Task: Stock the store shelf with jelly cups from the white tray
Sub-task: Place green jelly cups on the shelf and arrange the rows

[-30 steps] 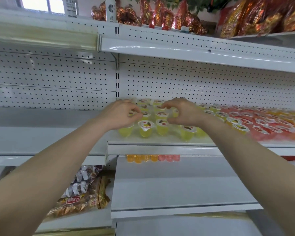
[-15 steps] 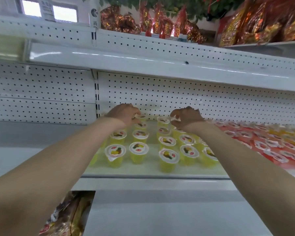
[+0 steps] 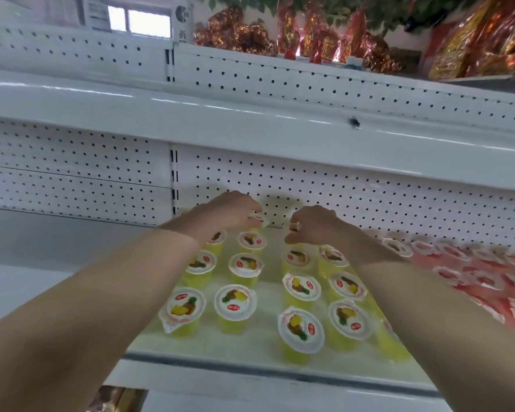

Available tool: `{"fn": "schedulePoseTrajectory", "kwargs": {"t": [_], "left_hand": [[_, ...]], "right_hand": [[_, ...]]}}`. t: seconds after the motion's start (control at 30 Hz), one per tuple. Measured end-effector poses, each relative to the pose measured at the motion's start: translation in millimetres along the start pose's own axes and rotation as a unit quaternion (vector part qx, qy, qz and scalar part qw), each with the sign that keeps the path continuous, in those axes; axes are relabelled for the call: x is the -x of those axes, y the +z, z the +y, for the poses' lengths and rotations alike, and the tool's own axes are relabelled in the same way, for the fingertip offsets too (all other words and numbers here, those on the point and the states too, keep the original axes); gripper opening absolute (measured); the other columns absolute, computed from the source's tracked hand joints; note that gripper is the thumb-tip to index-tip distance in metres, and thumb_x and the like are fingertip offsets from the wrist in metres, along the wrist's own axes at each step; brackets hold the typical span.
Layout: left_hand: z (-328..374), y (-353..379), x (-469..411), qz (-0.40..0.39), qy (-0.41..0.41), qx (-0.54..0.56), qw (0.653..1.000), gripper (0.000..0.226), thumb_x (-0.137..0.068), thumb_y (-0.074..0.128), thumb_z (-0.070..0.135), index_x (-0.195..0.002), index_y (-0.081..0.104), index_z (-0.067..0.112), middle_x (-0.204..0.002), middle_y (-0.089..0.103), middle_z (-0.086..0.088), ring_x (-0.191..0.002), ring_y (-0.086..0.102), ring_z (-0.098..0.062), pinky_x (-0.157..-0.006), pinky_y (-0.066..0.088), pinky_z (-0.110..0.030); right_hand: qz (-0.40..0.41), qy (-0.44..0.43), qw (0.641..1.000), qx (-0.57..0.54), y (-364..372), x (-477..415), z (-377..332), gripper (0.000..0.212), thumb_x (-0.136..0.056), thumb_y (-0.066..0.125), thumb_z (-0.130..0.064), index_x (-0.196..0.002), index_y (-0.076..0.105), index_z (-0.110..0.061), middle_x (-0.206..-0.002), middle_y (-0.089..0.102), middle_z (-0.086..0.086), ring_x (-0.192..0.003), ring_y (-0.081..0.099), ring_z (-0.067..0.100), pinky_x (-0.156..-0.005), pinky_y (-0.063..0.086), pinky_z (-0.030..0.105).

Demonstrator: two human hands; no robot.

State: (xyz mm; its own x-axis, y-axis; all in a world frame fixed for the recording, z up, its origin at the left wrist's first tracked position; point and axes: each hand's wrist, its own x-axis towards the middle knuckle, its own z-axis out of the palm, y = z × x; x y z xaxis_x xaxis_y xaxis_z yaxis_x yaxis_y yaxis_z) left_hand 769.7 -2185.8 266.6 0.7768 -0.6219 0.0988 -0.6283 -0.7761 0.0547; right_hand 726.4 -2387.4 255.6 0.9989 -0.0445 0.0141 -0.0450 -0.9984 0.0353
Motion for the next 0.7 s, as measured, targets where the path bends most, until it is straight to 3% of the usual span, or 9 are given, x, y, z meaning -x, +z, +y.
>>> {"fn": "schedulePoseTrajectory", "kwargs": {"t": [0.27, 0.43, 0.5, 0.6, 0.7], "left_hand": [[-10, 6, -2, 0.001, 0.009, 0.015, 1.000, 0.038, -0.096, 0.057, 0.039, -0.131, 0.059, 0.026, -0.131, 0.060, 0.002, -0.117, 0.055, -0.020, -0.090, 0.041, -0.030], [-10, 9, 2, 0.014, 0.020, 0.014, 1.000, 0.038, -0.096, 0.057, 0.040, -0.130, 0.059, 0.026, -0.131, 0.058, 0.000, -0.116, 0.054, -0.021, -0.089, 0.042, -0.032], [-10, 6, 7, 0.033, 0.028, 0.028, 0.999, 0.035, -0.095, 0.057, 0.038, -0.128, 0.061, 0.026, -0.129, 0.058, 0.001, -0.116, 0.053, -0.020, -0.088, 0.041, -0.030], [-9, 1, 19, 0.053, 0.045, 0.064, 0.996, 0.027, -0.093, 0.060, 0.038, -0.118, 0.066, 0.029, -0.117, 0.064, 0.005, -0.107, 0.058, -0.015, -0.081, 0.040, -0.027], [-6, -3, 34, 0.038, 0.056, 0.106, 0.992, 0.027, -0.090, 0.063, 0.041, -0.114, 0.068, 0.030, -0.113, 0.068, 0.008, -0.099, 0.060, -0.008, -0.083, 0.043, -0.024]], "right_hand": [[0.013, -0.006, 0.999, -0.036, 8, -19, -10, 0.050, -0.085, 0.066, -0.053, -0.120, 0.061, -0.017, -0.111, 0.066, 0.002, -0.104, 0.058, 0.023, -0.087, 0.041, 0.036], [-0.008, -0.006, 0.998, -0.054, 2, -4, -5, 0.071, -0.085, 0.068, -0.052, -0.144, 0.042, -0.023, -0.133, 0.057, 0.002, -0.125, 0.049, 0.027, -0.100, 0.040, 0.042], [0.006, 0.000, 0.996, -0.084, -2, 8, -1, 0.074, -0.084, 0.070, -0.051, -0.147, 0.038, -0.028, -0.133, 0.058, 0.002, -0.128, 0.047, 0.026, -0.103, 0.037, 0.043], [0.043, -0.002, 0.994, -0.104, -9, 31, 6, 0.054, -0.082, 0.071, -0.053, -0.127, 0.054, -0.030, -0.111, 0.064, -0.004, -0.112, 0.055, 0.022, -0.095, 0.040, 0.040], [0.011, -0.014, 0.993, -0.117, -20, 55, 5, 0.041, -0.077, 0.070, -0.062, -0.102, 0.066, -0.030, -0.094, 0.061, -0.011, -0.094, 0.059, 0.013, -0.081, 0.046, 0.034]]}}
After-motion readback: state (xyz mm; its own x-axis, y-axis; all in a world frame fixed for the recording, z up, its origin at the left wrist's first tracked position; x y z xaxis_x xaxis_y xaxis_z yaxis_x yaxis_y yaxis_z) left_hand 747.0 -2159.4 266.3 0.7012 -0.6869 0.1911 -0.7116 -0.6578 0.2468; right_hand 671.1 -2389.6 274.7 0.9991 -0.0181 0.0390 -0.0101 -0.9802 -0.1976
